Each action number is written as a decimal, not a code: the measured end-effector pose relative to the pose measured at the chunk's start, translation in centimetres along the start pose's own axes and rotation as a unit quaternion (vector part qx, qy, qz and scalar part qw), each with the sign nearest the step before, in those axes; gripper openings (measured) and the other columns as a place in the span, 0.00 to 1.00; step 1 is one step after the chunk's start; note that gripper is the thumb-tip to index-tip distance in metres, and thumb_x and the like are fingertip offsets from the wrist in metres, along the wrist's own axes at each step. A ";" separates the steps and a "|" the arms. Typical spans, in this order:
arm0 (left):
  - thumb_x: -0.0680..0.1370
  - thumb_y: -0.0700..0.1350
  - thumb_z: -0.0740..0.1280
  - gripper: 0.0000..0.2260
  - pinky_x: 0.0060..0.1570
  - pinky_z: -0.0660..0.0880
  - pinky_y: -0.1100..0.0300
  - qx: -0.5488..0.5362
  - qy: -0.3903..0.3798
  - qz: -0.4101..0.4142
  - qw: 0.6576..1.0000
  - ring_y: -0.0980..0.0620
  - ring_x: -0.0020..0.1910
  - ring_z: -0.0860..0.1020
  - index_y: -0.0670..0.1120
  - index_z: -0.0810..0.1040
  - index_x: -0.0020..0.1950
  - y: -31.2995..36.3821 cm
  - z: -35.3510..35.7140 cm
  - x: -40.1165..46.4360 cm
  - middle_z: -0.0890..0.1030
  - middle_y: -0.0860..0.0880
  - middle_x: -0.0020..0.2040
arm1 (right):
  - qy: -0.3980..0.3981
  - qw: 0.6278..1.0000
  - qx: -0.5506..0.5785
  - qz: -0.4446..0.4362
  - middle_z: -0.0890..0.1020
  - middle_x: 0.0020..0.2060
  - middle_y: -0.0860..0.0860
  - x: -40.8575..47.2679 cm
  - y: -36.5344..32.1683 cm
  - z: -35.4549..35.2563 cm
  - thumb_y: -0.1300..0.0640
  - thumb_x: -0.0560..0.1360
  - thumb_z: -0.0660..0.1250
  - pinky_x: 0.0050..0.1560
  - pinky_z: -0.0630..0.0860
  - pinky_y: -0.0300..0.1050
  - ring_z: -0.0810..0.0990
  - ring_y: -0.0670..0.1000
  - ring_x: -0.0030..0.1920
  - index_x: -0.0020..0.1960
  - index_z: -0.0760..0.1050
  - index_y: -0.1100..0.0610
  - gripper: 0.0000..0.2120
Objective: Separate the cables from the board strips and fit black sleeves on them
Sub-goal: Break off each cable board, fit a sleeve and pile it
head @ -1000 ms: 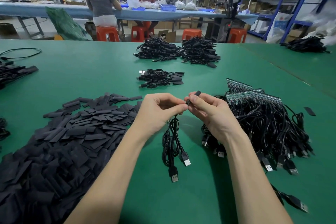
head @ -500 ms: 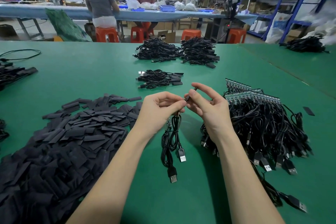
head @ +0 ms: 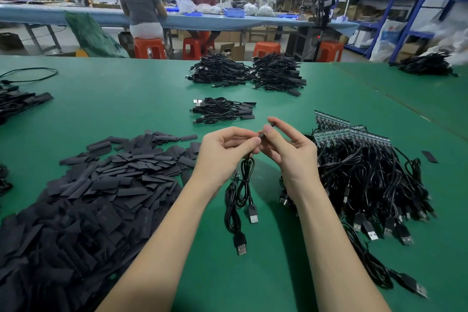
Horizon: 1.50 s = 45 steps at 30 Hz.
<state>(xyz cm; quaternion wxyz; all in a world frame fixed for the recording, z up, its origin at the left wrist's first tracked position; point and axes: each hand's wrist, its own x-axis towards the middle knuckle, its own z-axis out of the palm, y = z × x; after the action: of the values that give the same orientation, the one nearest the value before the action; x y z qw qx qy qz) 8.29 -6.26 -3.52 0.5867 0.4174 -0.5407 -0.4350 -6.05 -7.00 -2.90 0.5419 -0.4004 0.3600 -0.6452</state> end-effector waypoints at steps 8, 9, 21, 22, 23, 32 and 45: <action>0.72 0.48 0.79 0.12 0.60 0.79 0.49 0.160 -0.088 -0.104 0.978 0.51 0.48 0.85 0.54 0.82 0.54 -0.4 -0.3 0.1 0.87 0.47 0.47 | 0.077 0.995 0.047 -0.053 0.87 0.39 0.54 0.8 -1.2 0.0 0.62 0.76 0.74 0.43 0.81 0.40 0.84 0.49 0.40 0.57 0.83 0.55 0.10; 0.73 0.48 0.78 0.12 0.60 0.79 0.47 0.157 -0.079 -0.096 0.980 0.49 0.48 0.85 0.55 0.81 0.53 -0.4 -0.2 0.0 0.87 0.47 0.46 | 0.079 0.995 0.035 -0.053 0.87 0.40 0.53 0.8 -1.2 -0.1 0.60 0.77 0.74 0.42 0.81 0.40 0.84 0.49 0.40 0.58 0.82 0.54 0.10; 0.72 0.44 0.78 0.06 0.48 0.77 0.68 0.395 0.040 0.071 0.915 0.63 0.37 0.80 0.48 0.85 0.47 1.7 -2.4 8.1 0.85 0.52 0.41 | 0.024 0.979 -0.193 0.059 0.87 0.43 0.51 0.7 0.9 0.8 0.48 0.81 0.66 0.39 0.81 0.46 0.83 0.51 0.36 0.54 0.77 0.53 0.09; 0.73 0.43 0.77 0.06 0.52 0.78 0.61 0.431 0.035 0.067 0.899 0.56 0.41 0.81 0.47 0.85 0.49 1.5 -2.6 9.6 0.85 0.50 0.43 | 0.009 0.975 -0.218 0.053 0.87 0.42 0.50 0.6 1.4 0.9 0.48 0.81 0.67 0.39 0.80 0.45 0.82 0.50 0.35 0.52 0.78 0.53 0.08; 0.73 0.43 0.76 0.06 0.55 0.78 0.57 0.462 0.028 0.058 0.884 0.52 0.44 0.82 0.47 0.86 0.50 1.1 -2.8 11.1 0.85 0.48 0.45 | -0.005 0.971 -0.236 0.049 0.87 0.41 0.49 0.5 1.7 0.9 0.49 0.81 0.67 0.39 0.79 0.44 0.82 0.49 0.34 0.51 0.79 0.52 0.07; 0.79 0.49 0.70 0.10 0.64 0.74 0.49 0.635 0.015 -0.014 0.772 0.44 0.64 0.74 0.51 0.83 0.60 -2.9 -4.7 17.2 0.80 0.45 0.62 | -0.071 0.956 -0.271 0.083 0.87 0.39 0.45 0.4 2.5 0.4 0.50 0.80 0.68 0.35 0.76 0.39 0.83 0.46 0.33 0.49 0.81 0.53 0.07; 0.77 0.46 0.72 0.13 0.52 0.75 0.62 0.366 0.085 0.034 0.926 0.50 0.50 0.80 0.46 0.76 0.60 -2.4 -3.1 7.1 0.79 0.49 0.55 | -0.082 0.834 -0.545 0.014 0.83 0.36 0.41 0.1 2.2 0.7 0.42 0.72 0.72 0.48 0.77 0.43 0.82 0.45 0.42 0.43 0.80 0.47 0.09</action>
<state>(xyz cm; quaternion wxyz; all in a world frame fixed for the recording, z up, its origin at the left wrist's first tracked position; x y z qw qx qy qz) 11.51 -13.71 -4.13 0.4511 0.6198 -0.6246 -0.1492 -4.57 -7.47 -4.58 0.2725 -0.6777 0.6128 -0.3017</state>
